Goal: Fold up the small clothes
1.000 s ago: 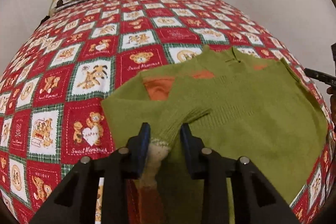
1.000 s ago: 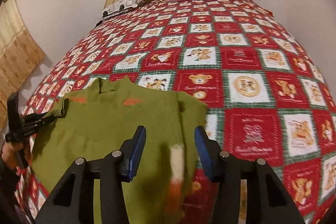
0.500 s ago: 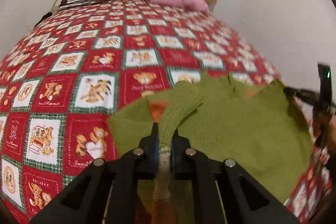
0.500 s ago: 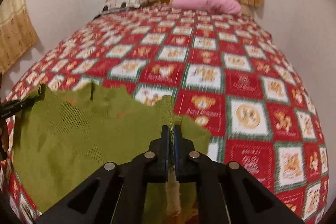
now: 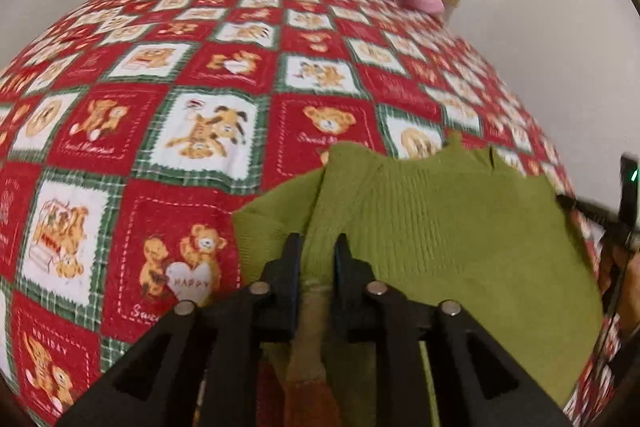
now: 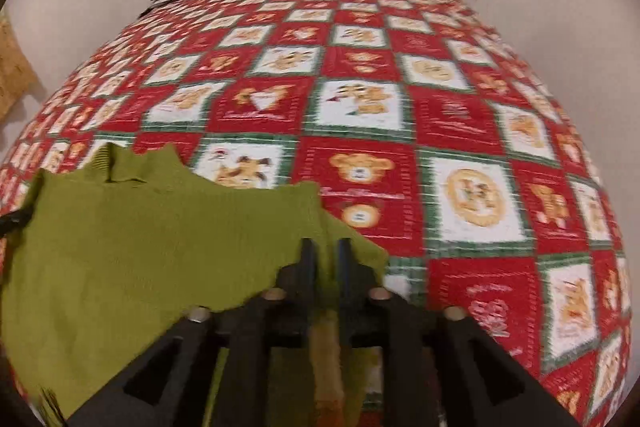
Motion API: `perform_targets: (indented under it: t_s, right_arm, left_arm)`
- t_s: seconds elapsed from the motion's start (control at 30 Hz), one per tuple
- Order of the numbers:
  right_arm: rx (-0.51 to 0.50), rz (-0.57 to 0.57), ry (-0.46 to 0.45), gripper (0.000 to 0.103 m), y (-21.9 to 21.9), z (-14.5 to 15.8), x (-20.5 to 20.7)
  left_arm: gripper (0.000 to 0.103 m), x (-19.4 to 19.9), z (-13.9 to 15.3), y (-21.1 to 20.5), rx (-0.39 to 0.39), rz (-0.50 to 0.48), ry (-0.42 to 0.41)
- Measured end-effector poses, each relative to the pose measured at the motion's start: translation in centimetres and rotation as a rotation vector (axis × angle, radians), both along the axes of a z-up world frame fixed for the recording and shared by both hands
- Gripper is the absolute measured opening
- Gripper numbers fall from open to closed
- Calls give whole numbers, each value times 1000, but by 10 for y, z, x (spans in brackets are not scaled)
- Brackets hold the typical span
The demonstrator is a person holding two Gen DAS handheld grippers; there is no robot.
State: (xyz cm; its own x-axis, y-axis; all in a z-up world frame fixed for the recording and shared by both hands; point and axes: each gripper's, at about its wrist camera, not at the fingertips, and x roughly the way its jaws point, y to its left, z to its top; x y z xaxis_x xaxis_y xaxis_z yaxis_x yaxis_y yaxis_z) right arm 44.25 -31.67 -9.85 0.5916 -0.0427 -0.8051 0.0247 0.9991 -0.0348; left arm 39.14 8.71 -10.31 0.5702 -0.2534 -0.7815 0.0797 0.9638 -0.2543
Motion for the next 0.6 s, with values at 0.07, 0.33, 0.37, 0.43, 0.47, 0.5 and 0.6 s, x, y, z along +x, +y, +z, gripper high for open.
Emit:
perform_targets:
  t_s: [0.07, 0.33, 0.37, 0.43, 0.47, 0.5, 0.6]
  right_arm:
    - [-36, -7, -23, 44, -3, 5, -13]
    - [15, 120, -107, 44, 13, 41, -89]
    - [34, 157, -118, 44, 21, 42, -103]
    - [72, 214, -115, 44, 33, 39, -122]
    - [84, 226, -104, 44, 37, 35, -127]
    - [88, 232, -83, 44, 41, 28, -133]
    - [12, 192, -61, 44, 43, 5, -146]
  left_arm:
    - [45, -9, 8, 5, 11, 36, -22]
    - [82, -63, 41, 30, 3, 112, -150]
    - [82, -70, 43, 28, -15, 102, -155]
    - [89, -91, 45, 20, -48, 77, -168]
    - [92, -98, 44, 16, -57, 62, -169]
    - [92, -102, 41, 10, -56, 44, -165]
    - [92, -114, 32, -11, 20, 2, -138]
